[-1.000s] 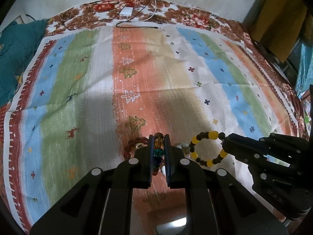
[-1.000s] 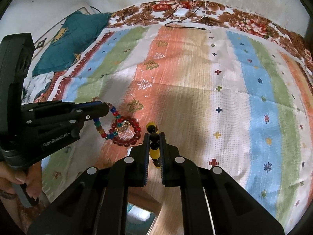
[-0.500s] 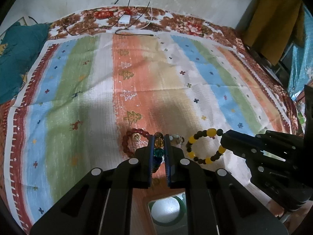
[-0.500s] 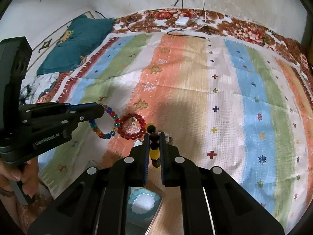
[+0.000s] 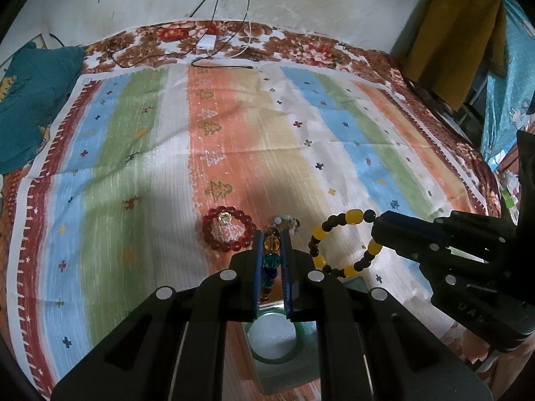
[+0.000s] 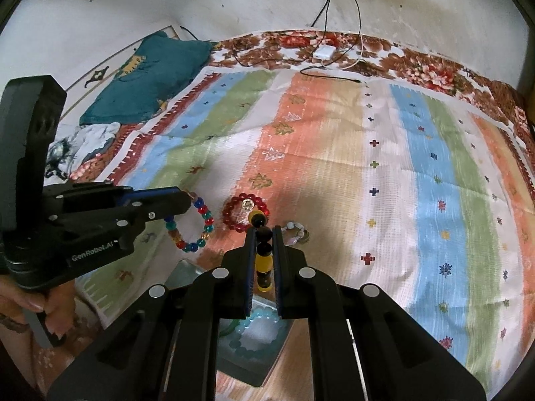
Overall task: Organize jewelry
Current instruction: 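Lift both bracelets and carry them over the silver tin, then lower both bracelets into the tin and open both tools, then move both tools toward the red bead and white-pink bracelets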
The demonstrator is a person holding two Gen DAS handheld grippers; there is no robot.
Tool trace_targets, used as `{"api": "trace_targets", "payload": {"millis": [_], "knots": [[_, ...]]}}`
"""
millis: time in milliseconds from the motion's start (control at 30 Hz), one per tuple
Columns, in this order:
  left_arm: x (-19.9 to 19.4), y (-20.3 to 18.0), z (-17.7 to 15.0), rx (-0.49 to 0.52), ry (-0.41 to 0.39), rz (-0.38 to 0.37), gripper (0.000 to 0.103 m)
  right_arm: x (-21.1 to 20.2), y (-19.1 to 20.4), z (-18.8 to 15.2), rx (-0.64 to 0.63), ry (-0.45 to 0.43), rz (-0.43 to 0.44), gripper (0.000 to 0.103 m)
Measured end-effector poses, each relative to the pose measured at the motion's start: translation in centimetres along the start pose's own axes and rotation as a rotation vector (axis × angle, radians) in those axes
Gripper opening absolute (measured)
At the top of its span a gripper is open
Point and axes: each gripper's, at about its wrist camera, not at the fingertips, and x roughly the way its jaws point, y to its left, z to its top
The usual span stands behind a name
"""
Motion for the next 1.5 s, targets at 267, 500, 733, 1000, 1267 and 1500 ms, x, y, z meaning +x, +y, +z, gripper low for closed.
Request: {"api": "trace_targets", "payload": {"millis": [267, 500, 733, 1000, 1267, 1500], "knots": [[-0.8, -0.6, -1.3, 0.017, -0.006, -0.003, 0.009, -1.2, 0.6, -1.1, -0.016, -0.009, 0.010, 0.011], [-1.4, -0.9, -2.3, 0.021, -0.005, -0.013, 0.009, -1.9, 1.1, -2.1, -0.024, -0.010, 0.025, 0.011], [-1.7, -1.4, -3.7, 0.023, 0.009, -0.028, 0.009, -2.1, 1.4, -2.9, -0.024, -0.002, 0.037, 0.011], [-0.7, -1.4, -4.1, -0.002, 0.061, -0.030, 0.012, -2.0, 1.5, -3.5, -0.021, 0.017, 0.059, 0.011], [-0.3, 0.3, -3.5, -0.062, 0.056, 0.027, 0.045, -1.1, 0.8, -3.6, -0.008, 0.038, 0.013, 0.049], [0.6, 1.7, -2.5, -0.105, 0.063, 0.067, 0.063, 0.0, 0.0, -3.2, 0.012, 0.060, -0.014, 0.061]]}}
